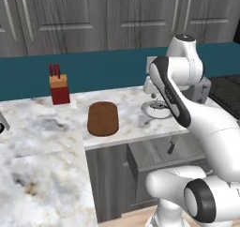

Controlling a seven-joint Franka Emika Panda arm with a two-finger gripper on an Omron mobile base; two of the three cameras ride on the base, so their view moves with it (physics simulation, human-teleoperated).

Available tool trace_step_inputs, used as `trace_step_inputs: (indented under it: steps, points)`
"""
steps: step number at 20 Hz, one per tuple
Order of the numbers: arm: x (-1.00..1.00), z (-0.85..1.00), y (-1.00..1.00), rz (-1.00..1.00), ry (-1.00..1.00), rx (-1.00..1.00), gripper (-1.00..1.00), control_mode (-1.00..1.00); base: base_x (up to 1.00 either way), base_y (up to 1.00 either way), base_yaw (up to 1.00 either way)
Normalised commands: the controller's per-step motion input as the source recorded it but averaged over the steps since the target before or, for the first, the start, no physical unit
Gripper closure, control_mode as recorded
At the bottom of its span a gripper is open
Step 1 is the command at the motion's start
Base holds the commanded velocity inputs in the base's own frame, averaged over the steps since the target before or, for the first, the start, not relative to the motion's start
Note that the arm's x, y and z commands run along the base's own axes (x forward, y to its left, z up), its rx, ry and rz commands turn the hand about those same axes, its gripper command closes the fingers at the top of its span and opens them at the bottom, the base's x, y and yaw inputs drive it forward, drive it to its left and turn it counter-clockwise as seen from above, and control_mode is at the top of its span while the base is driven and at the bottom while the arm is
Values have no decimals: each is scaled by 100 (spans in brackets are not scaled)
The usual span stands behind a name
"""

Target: Pick up the knife from the drawer and place it on the cutting board. Then place the meat from the plate to the cutting board.

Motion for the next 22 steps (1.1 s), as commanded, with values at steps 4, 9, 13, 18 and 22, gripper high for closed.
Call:
trace_step_inputs:
  steps: [4,9,13,18,22]
  points:
    - [0,0,0,0,0,0,-100,100,0,0,7]
    - [0,0,0,0,0,0,-100,100,0,0,4]
    - [0,0,0,0,0,0,-100,100,-10,-12,0]
    - [0,0,0,0,0,0,-100,100,-1,0,0]
    - [0,-5,0,0,0,0,-100,-100,0,0,0]
